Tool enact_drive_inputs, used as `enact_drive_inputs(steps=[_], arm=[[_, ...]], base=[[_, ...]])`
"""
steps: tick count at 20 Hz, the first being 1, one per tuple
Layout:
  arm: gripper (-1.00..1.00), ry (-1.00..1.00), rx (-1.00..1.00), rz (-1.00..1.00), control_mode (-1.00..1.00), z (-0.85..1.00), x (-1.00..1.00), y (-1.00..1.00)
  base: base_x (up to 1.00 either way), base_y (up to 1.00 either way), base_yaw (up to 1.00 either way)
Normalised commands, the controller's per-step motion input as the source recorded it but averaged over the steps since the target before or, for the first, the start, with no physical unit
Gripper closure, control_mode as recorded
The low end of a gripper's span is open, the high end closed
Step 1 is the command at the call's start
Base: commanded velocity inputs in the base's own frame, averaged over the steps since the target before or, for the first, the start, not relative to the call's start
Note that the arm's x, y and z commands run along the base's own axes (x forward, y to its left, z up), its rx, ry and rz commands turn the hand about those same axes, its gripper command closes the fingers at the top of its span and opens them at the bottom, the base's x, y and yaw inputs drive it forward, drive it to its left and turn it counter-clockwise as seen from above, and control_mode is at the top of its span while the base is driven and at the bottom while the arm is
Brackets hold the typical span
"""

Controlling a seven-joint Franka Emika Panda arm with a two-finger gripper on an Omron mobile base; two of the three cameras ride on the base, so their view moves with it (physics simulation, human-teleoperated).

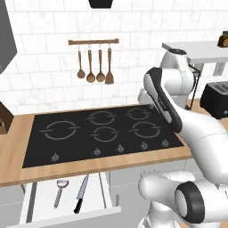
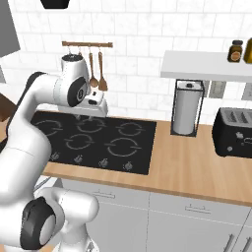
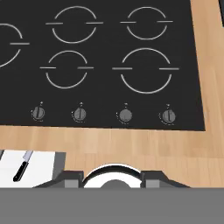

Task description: Place the appropriate cutting tool for cutting the garlic skin on the cutting board.

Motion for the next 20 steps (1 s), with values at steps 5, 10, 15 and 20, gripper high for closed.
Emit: enact_drive_inputs(steps=[5, 10, 15, 20], arm=[[-1.0, -0.05, 0.0, 0.0, -1.0, 0.0, -0.43, 0.14], [-1.0, -0.03, -0.01, 0.0, -1.0, -0.31, -0.91, 0.92], [-1.0, 0.01, 0.0, -0.06, -1.0, -0.42, -0.54, 1.0], [-1.0, 0.08, 0.0, -0.05, -1.0, -0.48, -0.33, 0.87]], base=[[0.0, 0.0, 0.0], [0.0, 0.0, 0.0], [0.0, 0.0, 0.0], [0.0, 0.0, 0.0]])
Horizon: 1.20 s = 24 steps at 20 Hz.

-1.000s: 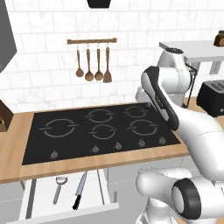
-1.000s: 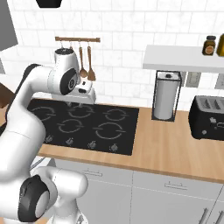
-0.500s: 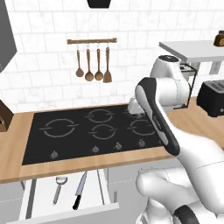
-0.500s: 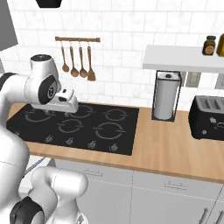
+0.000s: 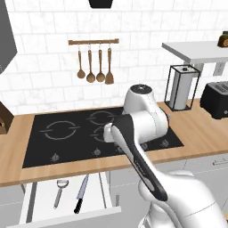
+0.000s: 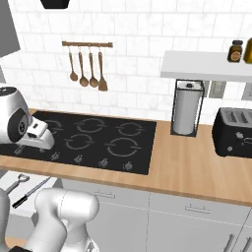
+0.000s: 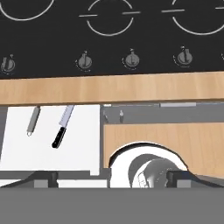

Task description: Place the appropriate cutting tool for cutting the garlic skin on the cutting board.

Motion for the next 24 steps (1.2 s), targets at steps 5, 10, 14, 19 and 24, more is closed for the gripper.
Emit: enact_drive_inputs(steps=[5, 10, 14, 19, 24], arm=[[-1.0, 0.1, 0.0, -0.04, -1.0, -0.63, -0.01, 0.73], [-1.0, 0.06, -0.03, -0.04, -1.0, -0.54, 0.11, 0.71], [-1.0, 0.04, -0.01, 0.0, -1.0, -0.2, 0.11, 0.23], [-1.0, -0.03, 0.0, 0.0, -1.0, 0.0, -0.02, 0.0], [-1.0, -0.14, 0.0, 0.0, -1.0, 0.0, -0.15, 0.0]], base=[[0.0, 0.0, 0.0], [0.0, 0.0, 0.0], [0.0, 0.0, 0.0], [0.0, 0.0, 0.0], [0.0, 0.0, 0.0]])
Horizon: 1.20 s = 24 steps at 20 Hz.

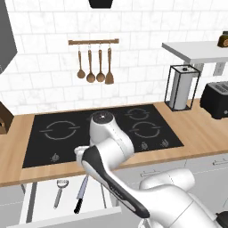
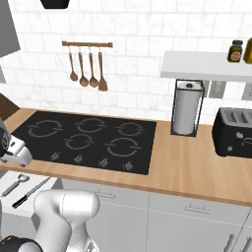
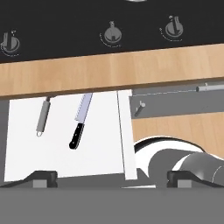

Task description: Place the appropriate cutting tool for cutting the garlic skin on the cutting board.

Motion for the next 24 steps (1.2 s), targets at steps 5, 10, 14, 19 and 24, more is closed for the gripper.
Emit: enact_drive_inputs(steps=[5, 10, 14, 19, 24], arm=[[-1.0, -0.14, 0.0, 0.0, -1.0, 0.0, -0.07, 0.0], [-1.0, -0.05, 0.0, 0.0, -1.0, 0.0, -0.04, 0.0], [-1.0, 0.0, 0.0, 0.0, -1.0, 0.0, 0.0, 0.0], [-1.0, 0.0, -0.04, 0.01, -1.0, -0.08, -0.03, 0.03], [-1.0, 0.04, -0.13, 0.03, -1.0, -0.27, -0.05, 0.11]], base=[[0.0, 0.0, 0.0], [0.0, 0.0, 0.0], [0.0, 0.0, 0.0], [0.0, 0.0, 0.0], [0.0, 0.0, 0.0]])
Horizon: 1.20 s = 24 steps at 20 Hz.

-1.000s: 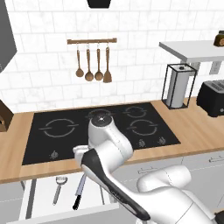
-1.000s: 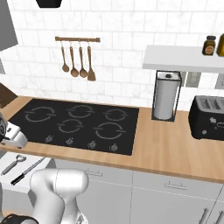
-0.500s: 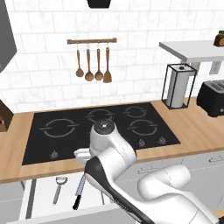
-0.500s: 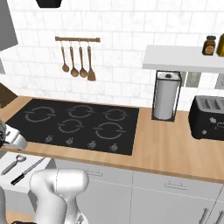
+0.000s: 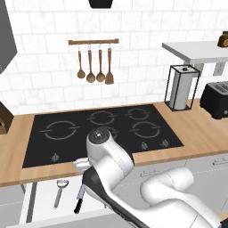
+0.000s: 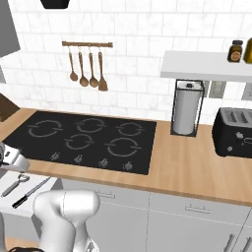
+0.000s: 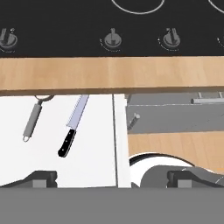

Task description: Place the appropriate cutting tool for cutting the garlic skin on the cutting board.

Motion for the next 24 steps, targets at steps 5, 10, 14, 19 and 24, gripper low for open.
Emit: enact_drive_inputs(steps=[5, 10, 14, 19, 24], arm=[[-1.0, 0.05, -0.03, 0.0, -1.0, -0.31, -0.02, 0.16], [-1.0, 0.19, 0.0, -0.03, -1.0, -0.12, -0.01, 0.91], [-1.0, 0.23, 0.0, -0.02, -1.0, -0.29, 0.01, 0.81], [-1.0, 0.12, -0.01, -0.01, -1.0, -0.31, 0.08, 0.2], [-1.0, 0.08, -0.01, -0.03, -1.0, -0.56, 0.02, 0.11]], base=[[0.0, 0.0, 0.0], [0.0, 0.0, 0.0], [0.0, 0.0, 0.0], [0.0, 0.0, 0.0], [0.0, 0.0, 0.0]])
